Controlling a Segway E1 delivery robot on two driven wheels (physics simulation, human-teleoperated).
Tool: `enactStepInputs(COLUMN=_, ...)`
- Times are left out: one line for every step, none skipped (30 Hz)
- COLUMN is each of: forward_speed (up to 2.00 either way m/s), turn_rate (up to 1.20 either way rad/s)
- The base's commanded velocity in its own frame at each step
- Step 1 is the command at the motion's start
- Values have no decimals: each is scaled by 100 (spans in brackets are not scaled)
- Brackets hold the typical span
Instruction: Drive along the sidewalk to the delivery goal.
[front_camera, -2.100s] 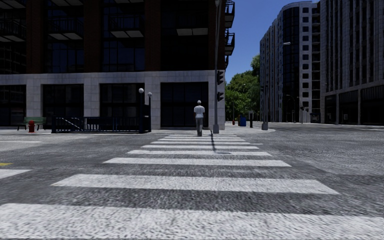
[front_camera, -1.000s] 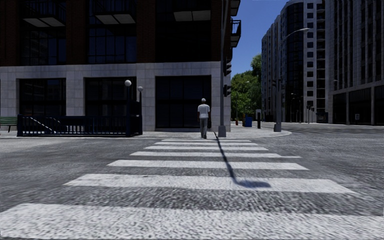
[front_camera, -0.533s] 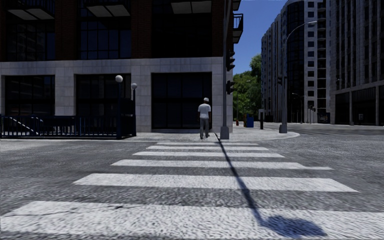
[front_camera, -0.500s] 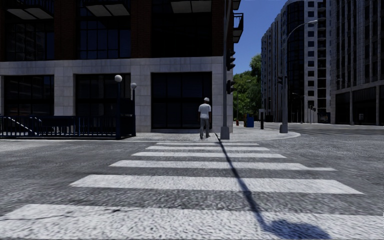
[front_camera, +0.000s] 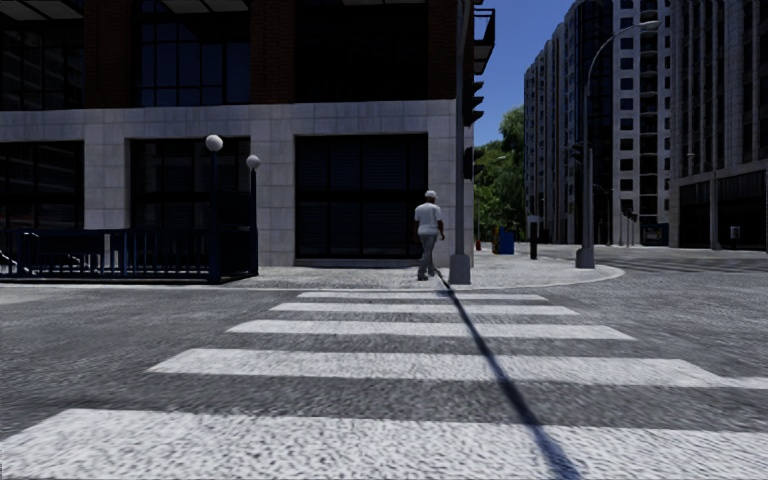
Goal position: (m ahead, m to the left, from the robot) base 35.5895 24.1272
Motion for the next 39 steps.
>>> enactStepInputs(forward_speed=200, turn_rate=0)
enactStepInputs(forward_speed=200, turn_rate=0)
enactStepInputs(forward_speed=200, turn_rate=0)
enactStepInputs(forward_speed=200, turn_rate=0)
enactStepInputs(forward_speed=200, turn_rate=0)
enactStepInputs(forward_speed=200, turn_rate=0)
enactStepInputs(forward_speed=200, turn_rate=0)
enactStepInputs(forward_speed=200, turn_rate=0)
enactStepInputs(forward_speed=200, turn_rate=9)
enactStepInputs(forward_speed=200, turn_rate=9)
enactStepInputs(forward_speed=200, turn_rate=18)
enactStepInputs(forward_speed=200, turn_rate=20)
enactStepInputs(forward_speed=200, turn_rate=11)
enactStepInputs(forward_speed=200, turn_rate=11)
enactStepInputs(forward_speed=200, turn_rate=0)
enactStepInputs(forward_speed=200, turn_rate=0)
enactStepInputs(forward_speed=200, turn_rate=0)
enactStepInputs(forward_speed=200, turn_rate=0)
enactStepInputs(forward_speed=200, turn_rate=0)
enactStepInputs(forward_speed=200, turn_rate=0)
enactStepInputs(forward_speed=200, turn_rate=0)
enactStepInputs(forward_speed=200, turn_rate=0)
enactStepInputs(forward_speed=200, turn_rate=0)
enactStepInputs(forward_speed=200, turn_rate=0)
enactStepInputs(forward_speed=200, turn_rate=0)
enactStepInputs(forward_speed=200, turn_rate=0)
enactStepInputs(forward_speed=200, turn_rate=0)
enactStepInputs(forward_speed=200, turn_rate=0)
enactStepInputs(forward_speed=200, turn_rate=0)
enactStepInputs(forward_speed=200, turn_rate=0)
enactStepInputs(forward_speed=200, turn_rate=0)
enactStepInputs(forward_speed=200, turn_rate=0)
enactStepInputs(forward_speed=200, turn_rate=0)
enactStepInputs(forward_speed=200, turn_rate=0)
enactStepInputs(forward_speed=200, turn_rate=0)
enactStepInputs(forward_speed=200, turn_rate=0)
enactStepInputs(forward_speed=200, turn_rate=0)
enactStepInputs(forward_speed=200, turn_rate=0)
enactStepInputs(forward_speed=200, turn_rate=0)
